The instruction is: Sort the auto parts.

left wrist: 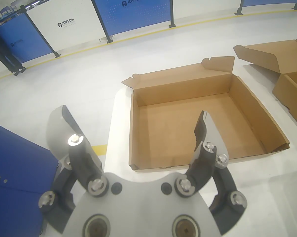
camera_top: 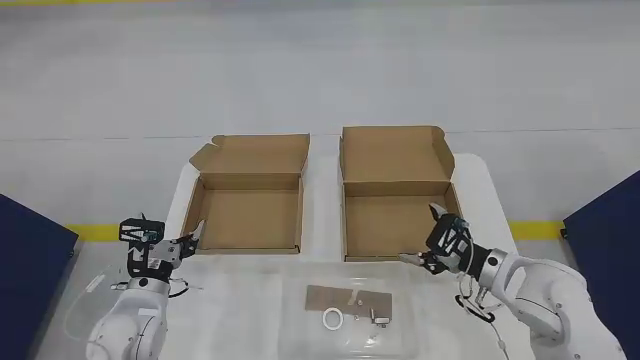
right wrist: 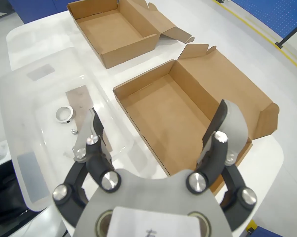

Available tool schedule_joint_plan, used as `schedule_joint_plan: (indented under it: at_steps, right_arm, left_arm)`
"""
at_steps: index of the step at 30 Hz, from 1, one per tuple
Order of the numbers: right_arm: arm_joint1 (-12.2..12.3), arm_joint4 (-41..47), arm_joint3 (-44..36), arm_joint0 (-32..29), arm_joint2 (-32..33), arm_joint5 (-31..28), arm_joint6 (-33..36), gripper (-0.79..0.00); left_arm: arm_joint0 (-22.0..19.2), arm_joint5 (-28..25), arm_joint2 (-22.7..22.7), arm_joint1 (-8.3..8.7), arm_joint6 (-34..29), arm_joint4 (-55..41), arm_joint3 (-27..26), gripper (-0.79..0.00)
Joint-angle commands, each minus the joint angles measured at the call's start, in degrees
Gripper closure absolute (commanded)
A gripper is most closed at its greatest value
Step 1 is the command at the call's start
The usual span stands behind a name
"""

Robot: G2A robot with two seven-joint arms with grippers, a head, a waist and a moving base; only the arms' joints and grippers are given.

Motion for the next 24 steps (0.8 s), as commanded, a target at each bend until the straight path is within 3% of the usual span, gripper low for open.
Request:
schedule_joint_plan:
  at_steps: [1, 5, 11, 15, 24]
  right_arm:
    - [0.0, 0.0, 0.0, 0.0, 0.0, -0.1, 0.0, -0.785]
    - [0.3, -1.1, -2.1, 0.4, -1.6, -4.9, 0.5, -0.785]
    - [1.5, 3.4, -3.1, 3.3, -3.8, -13.8, 11.2, -0.785]
    - [2.2, 9.1, -3.9, 5.3, -6.0, -14.9, 20.1, -0.785]
    - [2.2, 9.0, -4.1, 5.4, -6.1, -14.7, 19.8, -0.785]
  left_arm:
    - [0.0, 0.0, 0.0, 0.0, 0.0, 0.0, 0.0, -0.785]
    - [0.0, 0.0, 0.0, 0.0, 0.0, 0.0, 0.0, -0.785]
    - [0.0, 0.0, 0.0, 0.0, 0.0, 0.0, 0.0, -0.785]
    - [0.0, 0.0, 0.0, 0.0, 0.0, 0.0, 0.0, -0.785]
    - [0.0, 0.0, 0.0, 0.0, 0.0, 0.0, 0.0, -0.785]
